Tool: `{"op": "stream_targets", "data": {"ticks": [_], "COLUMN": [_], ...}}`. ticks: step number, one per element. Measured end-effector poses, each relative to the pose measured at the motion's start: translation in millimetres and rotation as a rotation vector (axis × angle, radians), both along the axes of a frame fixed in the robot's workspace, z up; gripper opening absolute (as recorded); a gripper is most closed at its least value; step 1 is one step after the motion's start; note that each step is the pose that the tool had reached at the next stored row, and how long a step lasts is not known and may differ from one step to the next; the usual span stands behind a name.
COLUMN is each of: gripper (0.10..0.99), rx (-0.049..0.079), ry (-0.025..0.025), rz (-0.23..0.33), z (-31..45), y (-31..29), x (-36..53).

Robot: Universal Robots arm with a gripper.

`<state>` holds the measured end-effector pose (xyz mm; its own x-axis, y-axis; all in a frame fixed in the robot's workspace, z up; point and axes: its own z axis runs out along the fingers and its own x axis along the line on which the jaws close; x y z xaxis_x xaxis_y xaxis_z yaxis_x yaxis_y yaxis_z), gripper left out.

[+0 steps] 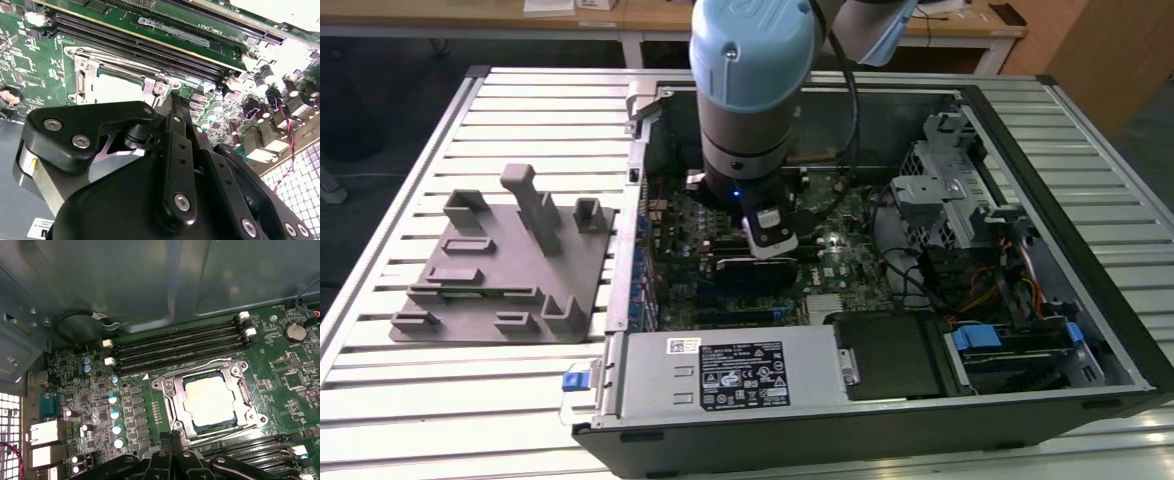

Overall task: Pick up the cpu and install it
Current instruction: 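Install the second cpu locking lever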

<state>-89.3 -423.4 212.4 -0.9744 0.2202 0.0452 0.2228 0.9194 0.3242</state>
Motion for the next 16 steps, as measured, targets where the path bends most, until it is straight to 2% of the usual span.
{"op": "stream_targets", "data": {"ticks": [4, 9, 11, 16], "gripper": [0.106, 0.106, 0.106, 0.106], "rx": [-0.014, -0.027, -0.035, -0.059], "ry": [0.0004, 0.0008, 0.0008, 0.0009], "rz": [-0.001, -0.003, -0.004, -0.004], "z": [0.0, -0.1, -0.1, -0.3], "y": [0.1, 0.3, 1.5, 5.0], "x": [5.0, 16.2, 22.9, 30.8]}}
